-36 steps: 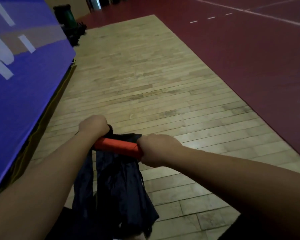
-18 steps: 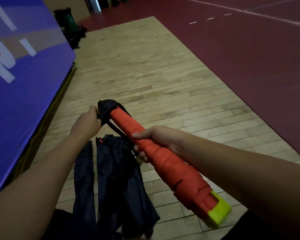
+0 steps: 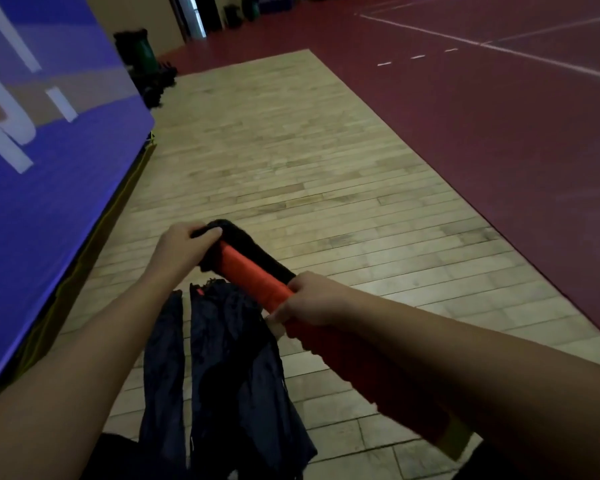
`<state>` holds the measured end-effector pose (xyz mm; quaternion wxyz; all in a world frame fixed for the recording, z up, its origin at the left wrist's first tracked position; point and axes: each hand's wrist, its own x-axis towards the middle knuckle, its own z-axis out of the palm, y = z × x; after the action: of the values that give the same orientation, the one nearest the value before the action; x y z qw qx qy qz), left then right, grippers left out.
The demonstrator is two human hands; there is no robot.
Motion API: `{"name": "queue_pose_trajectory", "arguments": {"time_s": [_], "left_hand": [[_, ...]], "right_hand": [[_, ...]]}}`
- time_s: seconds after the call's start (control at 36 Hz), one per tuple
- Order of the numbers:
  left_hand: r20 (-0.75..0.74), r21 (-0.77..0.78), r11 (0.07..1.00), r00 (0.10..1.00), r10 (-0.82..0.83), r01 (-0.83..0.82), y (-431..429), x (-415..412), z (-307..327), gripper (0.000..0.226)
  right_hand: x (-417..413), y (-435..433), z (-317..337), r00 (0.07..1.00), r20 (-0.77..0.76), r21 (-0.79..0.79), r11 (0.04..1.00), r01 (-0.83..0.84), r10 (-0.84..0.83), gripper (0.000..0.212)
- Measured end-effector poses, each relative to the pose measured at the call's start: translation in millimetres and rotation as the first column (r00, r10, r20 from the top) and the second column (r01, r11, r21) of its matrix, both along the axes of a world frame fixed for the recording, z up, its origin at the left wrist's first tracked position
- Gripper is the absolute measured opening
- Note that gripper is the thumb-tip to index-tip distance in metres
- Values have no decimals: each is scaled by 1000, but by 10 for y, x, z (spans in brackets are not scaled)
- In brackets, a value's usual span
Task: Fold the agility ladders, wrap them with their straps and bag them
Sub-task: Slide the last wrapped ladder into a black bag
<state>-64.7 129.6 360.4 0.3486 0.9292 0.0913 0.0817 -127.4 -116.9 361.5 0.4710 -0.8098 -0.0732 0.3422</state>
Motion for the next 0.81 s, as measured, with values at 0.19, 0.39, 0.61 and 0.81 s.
{"name": "queue_pose_trajectory", "arguments": {"time_s": [0.19, 0.39, 0.61, 0.81], "left_hand": [[-106, 34, 989, 983, 147, -144, 333, 96, -140, 11], [-324, -285, 859, 886, 331, -425, 530, 73, -137, 13], [-297, 229, 973, 949, 108, -39, 728, 12, -145, 49], [-249, 402, 891, 911, 329, -212, 957, -6, -305, 28]], "right_hand": [[-43, 78, -124, 866, 340, -428, 880, -205, 367, 29], [72, -88, -136, 756, 415, -637, 755, -156, 507, 28], [117, -128, -81, 753, 464, -592, 796, -128, 467, 25], [5, -101, 34, 630, 528, -675, 732, -97, 570, 24]]}}
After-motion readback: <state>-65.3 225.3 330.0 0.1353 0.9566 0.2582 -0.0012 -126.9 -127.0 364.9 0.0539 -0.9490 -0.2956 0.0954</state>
